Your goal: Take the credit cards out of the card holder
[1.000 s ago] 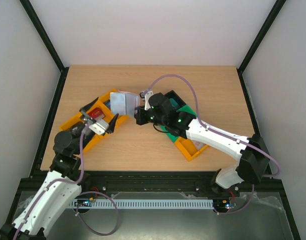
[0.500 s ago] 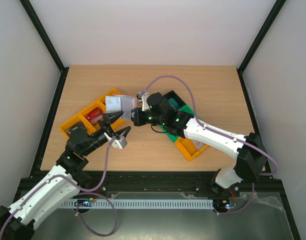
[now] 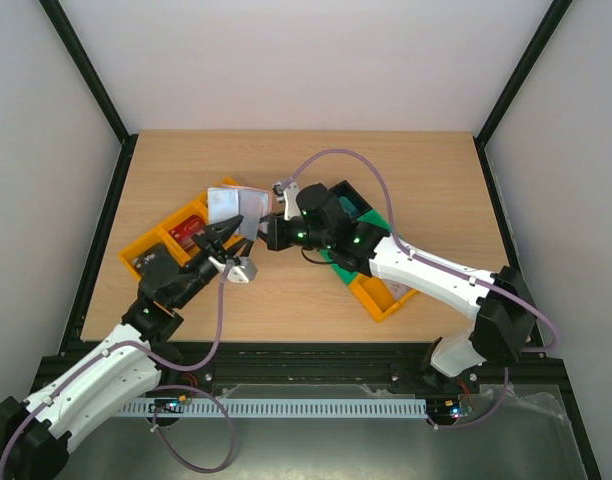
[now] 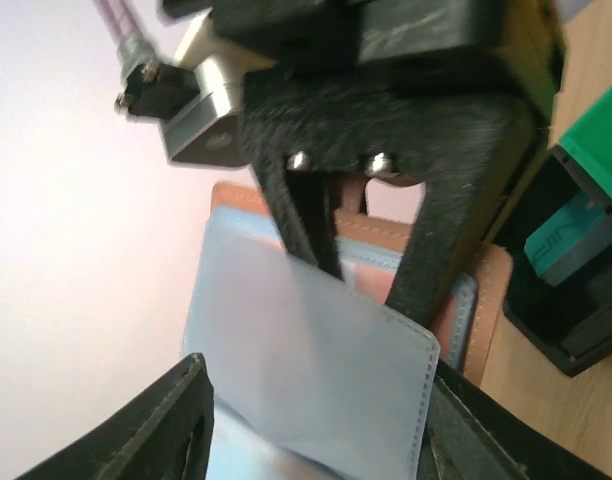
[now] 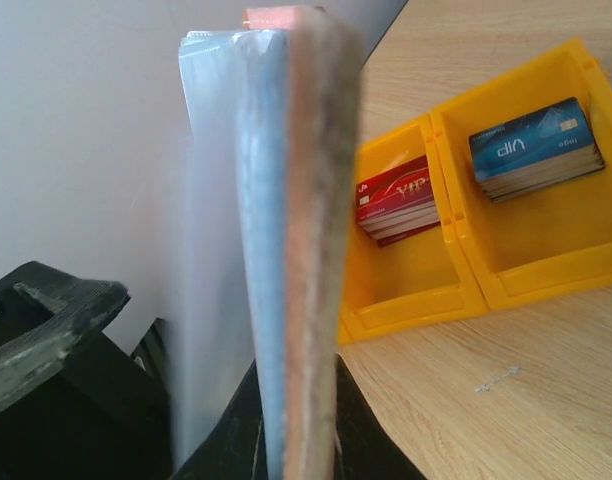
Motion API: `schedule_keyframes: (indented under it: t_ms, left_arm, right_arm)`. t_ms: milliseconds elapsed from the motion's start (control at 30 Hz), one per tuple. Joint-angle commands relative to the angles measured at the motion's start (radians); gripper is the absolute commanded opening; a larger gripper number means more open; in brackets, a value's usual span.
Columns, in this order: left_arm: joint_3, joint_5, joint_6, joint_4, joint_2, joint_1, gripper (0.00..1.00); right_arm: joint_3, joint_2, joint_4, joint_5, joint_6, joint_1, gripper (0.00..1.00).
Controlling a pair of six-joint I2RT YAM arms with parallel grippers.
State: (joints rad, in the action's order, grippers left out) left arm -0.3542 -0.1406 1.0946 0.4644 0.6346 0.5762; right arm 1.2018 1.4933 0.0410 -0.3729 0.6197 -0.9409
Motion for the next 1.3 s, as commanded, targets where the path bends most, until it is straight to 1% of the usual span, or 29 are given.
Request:
schedule_keyframes:
  t_ms: [0, 67, 100, 167, 233, 367, 433, 500, 567, 600, 700, 833, 900, 1000, 1133, 1267]
  left_arm:
    - [-0.013, 0.090, -0.135, 0.086, -0.008, -0.010, 0.52]
    - [-0.033, 0.136, -0.266, 0.076, -0.013, -0.024, 0.47]
    - [-0.048, 0.165, -0.356, 0.056, -0.017, -0.035, 0.44]
    - [-0.076, 0.223, -0.539, -0.005, -0.025, -0.059, 0.42]
    - [-0.096, 0.230, -0.719, -0.079, -0.039, -0.092, 0.44]
    - [-0.116, 0.228, -1.091, -0.224, -0.054, -0.169, 0.53]
    - [-0.129, 0.177, -1.252, -0.326, -0.056, -0.211, 0.59]
    - [-0.129, 0.083, -1.387, -0.409, -0.063, -0.238, 0.64]
    - [-0.117, -0.028, -1.486, -0.447, -0.072, -0.248, 0.69]
    - [-0.110, -0.053, -1.530, -0.452, -0.079, -0.252, 0.71]
    - [-0.099, -0.091, -1.600, -0.440, -0.104, -0.266, 0.74]
    - [-0.079, -0.163, -1.560, -0.373, -0.147, -0.267, 0.74]
    - [-0.056, -0.229, -1.556, -0.319, -0.167, -0.268, 0.73]
    - [-0.018, -0.296, -1.605, -0.264, -0.165, -0.267, 0.73]
    - [0.025, -0.326, -1.673, -0.222, -0.155, -0.267, 0.73]
    - [0.050, -0.342, -1.700, -0.183, -0.147, -0.267, 0.74]
  right_arm:
    - [-0.019, -0.057, -0.042, 0.000, 0.002, -0.004, 0.02]
    - [-0.023, -0.067, -0.041, 0.005, -0.007, -0.004, 0.02]
    - [-0.024, -0.070, -0.040, 0.007, -0.011, -0.004, 0.02]
    - [-0.025, -0.078, -0.034, 0.010, -0.023, -0.004, 0.02]
    - [-0.024, -0.082, -0.026, 0.012, -0.035, -0.004, 0.02]
    - [-0.022, -0.090, 0.006, 0.023, -0.062, -0.003, 0.01]
    - [-0.020, -0.097, 0.028, 0.036, -0.072, 0.000, 0.02]
    - [-0.016, -0.100, 0.054, 0.045, -0.085, 0.004, 0.02]
    - [-0.003, -0.097, 0.096, 0.073, -0.106, 0.006, 0.02]
    - [0.007, -0.092, 0.131, 0.099, -0.121, 0.006, 0.02]
    - [0.048, -0.063, 0.270, 0.215, -0.158, 0.005, 0.02]
    - [0.093, -0.021, 0.382, 0.314, -0.194, 0.004, 0.02]
    - [0.102, -0.007, 0.396, 0.311, -0.206, 0.002, 0.02]
    - [0.103, -0.001, 0.379, 0.259, -0.236, -0.003, 0.02]
    - [0.096, -0.018, 0.349, 0.214, -0.255, -0.003, 0.02]
    - [0.077, -0.039, 0.335, 0.185, -0.266, -0.002, 0.02]
